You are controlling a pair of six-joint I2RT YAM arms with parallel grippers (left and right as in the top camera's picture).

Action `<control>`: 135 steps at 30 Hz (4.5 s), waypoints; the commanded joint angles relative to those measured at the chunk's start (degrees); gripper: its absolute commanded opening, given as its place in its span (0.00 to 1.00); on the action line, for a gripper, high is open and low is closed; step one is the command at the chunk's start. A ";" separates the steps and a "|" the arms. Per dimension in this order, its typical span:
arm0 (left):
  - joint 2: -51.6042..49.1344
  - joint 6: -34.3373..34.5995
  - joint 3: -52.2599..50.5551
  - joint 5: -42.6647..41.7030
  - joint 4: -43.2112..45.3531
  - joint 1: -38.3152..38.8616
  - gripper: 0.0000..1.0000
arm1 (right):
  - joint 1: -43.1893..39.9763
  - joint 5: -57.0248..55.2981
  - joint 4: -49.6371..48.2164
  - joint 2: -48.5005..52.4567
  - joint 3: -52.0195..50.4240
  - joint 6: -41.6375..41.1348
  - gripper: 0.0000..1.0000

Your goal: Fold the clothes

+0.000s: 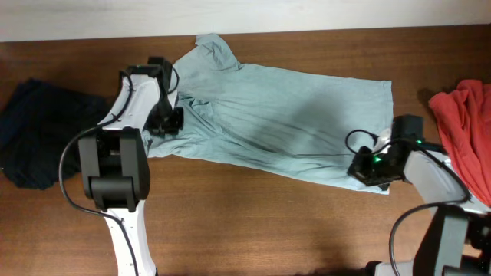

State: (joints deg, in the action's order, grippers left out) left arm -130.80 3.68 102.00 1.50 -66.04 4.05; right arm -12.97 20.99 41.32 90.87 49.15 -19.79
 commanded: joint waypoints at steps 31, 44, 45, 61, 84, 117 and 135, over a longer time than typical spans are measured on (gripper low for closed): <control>-0.35 0.15 -7.52 -0.61 4.57 -0.55 0.30 | -0.33 -15.63 4.33 8.07 6.23 0.00 0.04; -0.35 0.15 -7.52 -0.61 5.03 -0.55 0.30 | -6.67 -17.77 -7.26 9.25 9.73 -3.02 0.04; -0.35 0.15 -7.52 -0.61 5.03 -0.55 0.30 | -6.95 -15.21 -6.62 9.22 10.32 -1.97 0.04; -0.35 0.15 -7.52 -0.63 4.98 -0.52 0.30 | 1.90 2.34 -1.29 11.23 7.37 6.93 0.06; -0.35 0.13 -7.52 -0.17 4.98 -0.90 0.31 | 4.33 12.48 -3.91 16.22 15.43 6.32 0.13; -0.35 0.13 -7.52 -0.22 5.16 -0.90 0.40 | 29.00 2.80 -5.60 16.55 24.13 37.66 0.52; -0.35 0.15 -7.50 -0.24 5.16 -0.90 0.51 | 36.33 -5.90 -5.57 20.11 24.13 43.54 0.46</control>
State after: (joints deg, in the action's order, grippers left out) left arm -128.33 3.88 96.84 1.37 -61.52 2.92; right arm 21.85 16.49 35.64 109.16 72.34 22.94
